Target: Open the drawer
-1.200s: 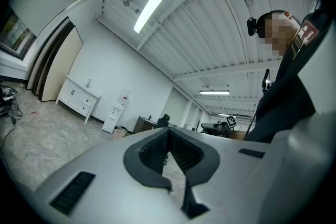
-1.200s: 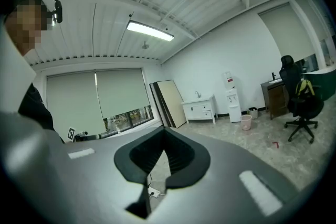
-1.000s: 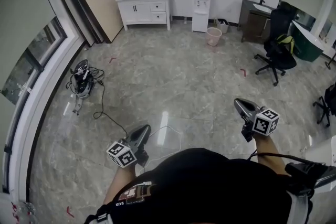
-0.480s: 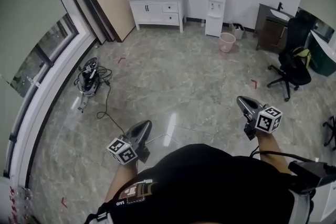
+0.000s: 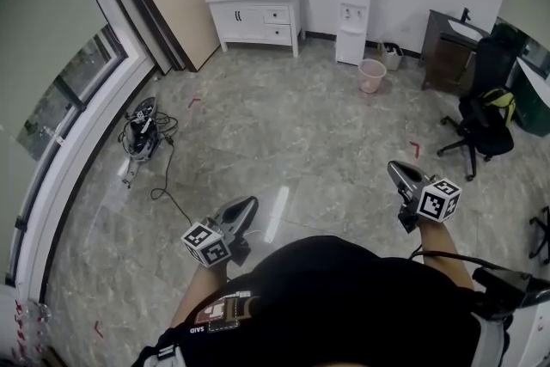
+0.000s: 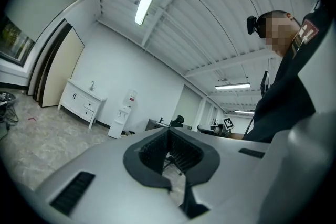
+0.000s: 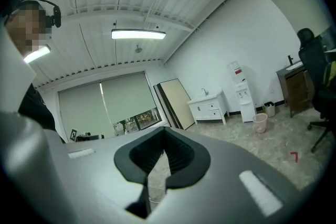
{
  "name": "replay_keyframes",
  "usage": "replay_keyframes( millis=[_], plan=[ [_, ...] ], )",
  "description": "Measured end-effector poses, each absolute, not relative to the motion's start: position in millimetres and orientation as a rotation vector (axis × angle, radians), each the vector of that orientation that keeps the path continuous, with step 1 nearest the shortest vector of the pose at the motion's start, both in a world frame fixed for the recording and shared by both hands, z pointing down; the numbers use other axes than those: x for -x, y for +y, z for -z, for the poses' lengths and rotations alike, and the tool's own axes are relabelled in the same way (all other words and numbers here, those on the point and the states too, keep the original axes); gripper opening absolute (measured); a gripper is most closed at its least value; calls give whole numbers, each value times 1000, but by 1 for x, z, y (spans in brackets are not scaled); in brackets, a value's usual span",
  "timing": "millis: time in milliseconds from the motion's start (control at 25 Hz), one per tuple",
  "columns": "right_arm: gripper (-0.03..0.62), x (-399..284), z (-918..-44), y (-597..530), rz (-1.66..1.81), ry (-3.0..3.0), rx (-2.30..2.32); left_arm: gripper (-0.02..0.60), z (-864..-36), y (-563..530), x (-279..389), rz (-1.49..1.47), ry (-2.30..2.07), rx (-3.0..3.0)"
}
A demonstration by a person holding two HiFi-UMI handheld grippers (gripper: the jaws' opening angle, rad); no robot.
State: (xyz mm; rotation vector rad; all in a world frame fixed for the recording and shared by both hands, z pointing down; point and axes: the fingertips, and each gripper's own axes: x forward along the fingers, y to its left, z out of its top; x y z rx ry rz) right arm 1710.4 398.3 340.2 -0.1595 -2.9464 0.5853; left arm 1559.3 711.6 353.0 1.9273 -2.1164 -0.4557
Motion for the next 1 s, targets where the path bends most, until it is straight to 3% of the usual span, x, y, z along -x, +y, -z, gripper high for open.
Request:
replay_keyframes(
  millis=[280, 560, 1000],
  plan=[
    [1, -1670, -363, 374, -621, -2925, 117, 0, -370, 685, -1506, 497, -2090, -1915],
    [0, -1594, -350, 355, -562, -2932, 34, 0, -370, 649, -1412, 528, -2017, -1991],
    [2, -1396, -323, 371, -529, -2954, 114, 0, -348, 692, -1224, 509, -2115, -1940]
  ],
)
